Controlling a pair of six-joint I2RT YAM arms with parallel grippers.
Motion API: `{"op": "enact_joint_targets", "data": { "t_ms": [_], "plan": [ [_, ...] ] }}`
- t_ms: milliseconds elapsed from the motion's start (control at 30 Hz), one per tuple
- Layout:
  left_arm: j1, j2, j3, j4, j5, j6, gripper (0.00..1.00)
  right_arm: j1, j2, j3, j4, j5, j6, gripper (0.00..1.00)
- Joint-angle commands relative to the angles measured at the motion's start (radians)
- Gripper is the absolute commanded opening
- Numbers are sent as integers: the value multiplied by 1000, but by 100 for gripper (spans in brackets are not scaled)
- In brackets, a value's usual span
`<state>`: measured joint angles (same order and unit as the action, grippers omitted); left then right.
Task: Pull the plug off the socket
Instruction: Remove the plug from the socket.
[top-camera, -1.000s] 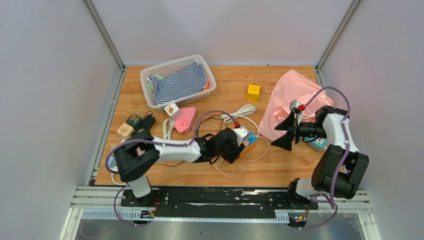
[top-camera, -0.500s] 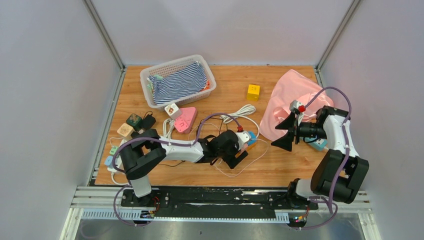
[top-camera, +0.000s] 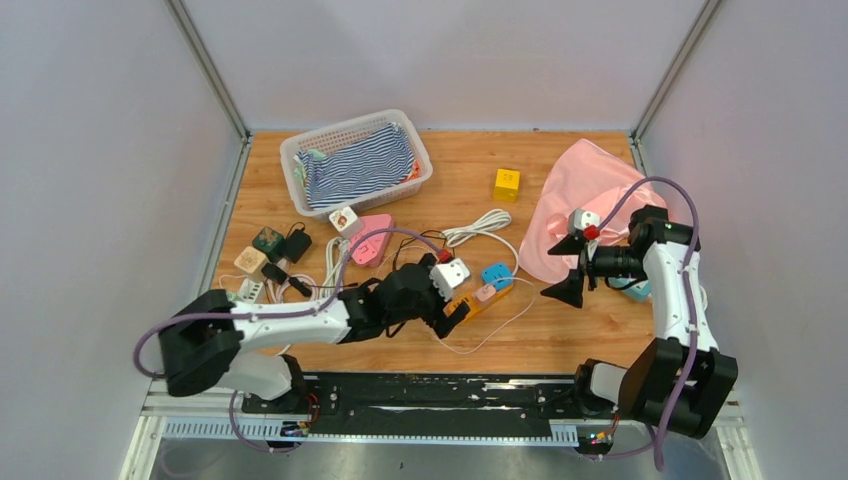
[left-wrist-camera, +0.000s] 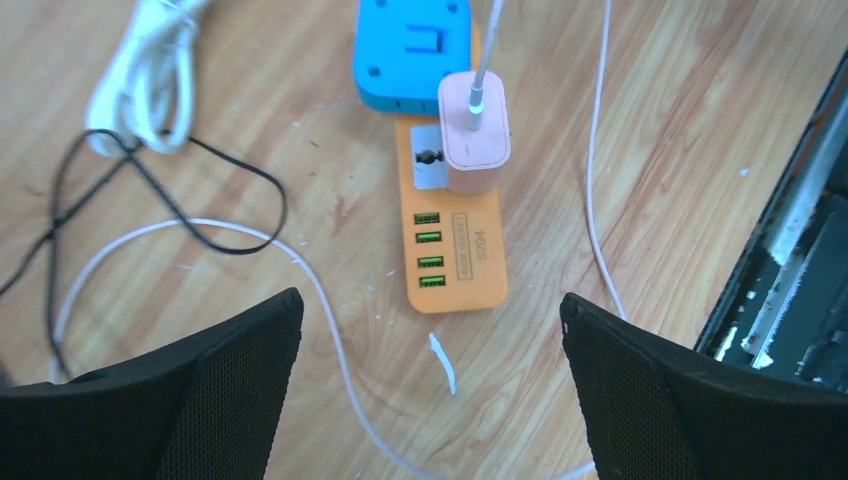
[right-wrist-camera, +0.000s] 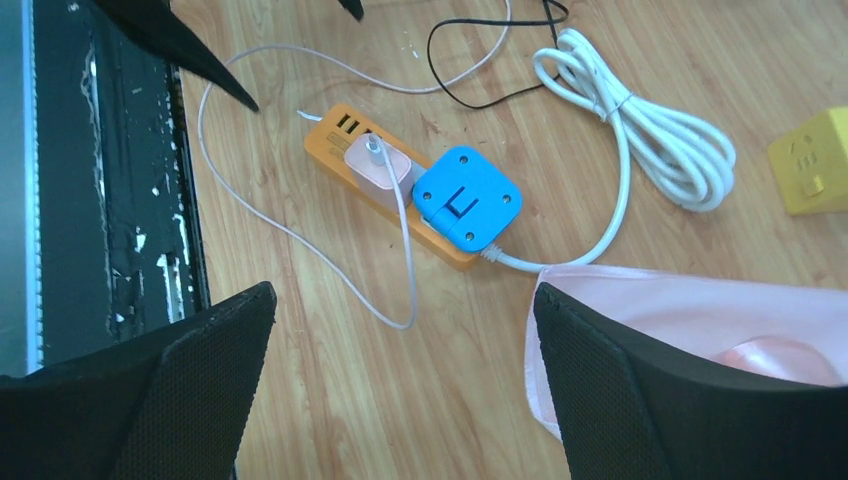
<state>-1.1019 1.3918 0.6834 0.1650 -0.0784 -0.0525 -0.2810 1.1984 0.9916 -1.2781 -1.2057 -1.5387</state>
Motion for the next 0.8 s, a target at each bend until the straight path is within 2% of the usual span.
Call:
{"op": "enact_joint_targets", "data": {
  "t_ms": [0, 67, 133, 167, 267, 367, 600, 767],
  "plan": [
    [0, -192, -142, 177, -53, 48, 100, 63, -29, 69, 11, 47, -57, 100],
    [11, -272, -228, 281, -46, 47, 100, 90, -23, 102, 18, 48, -80, 100],
    [41, -324, -312, 391, 50, 62, 100, 124, -11, 131, 20, 48, -101, 100],
    [52, -339, -363, 455, 149, 79, 100, 145, -4, 146, 20, 46, -101, 100],
    [56, -321, -469, 726, 235, 93, 100, 212, 23, 190, 35, 47, -70, 100],
    [55, -230, -516, 912, 283, 113, 100, 270, 40, 205, 108, 69, 28, 99],
    [56, 61, -437, 985, 297, 138, 100, 313, 104, 158, 368, 199, 287, 96],
    [55, 243, -443, 1211, 297, 143, 99, 314, 202, 178, 448, 255, 421, 93]
  ]
}}
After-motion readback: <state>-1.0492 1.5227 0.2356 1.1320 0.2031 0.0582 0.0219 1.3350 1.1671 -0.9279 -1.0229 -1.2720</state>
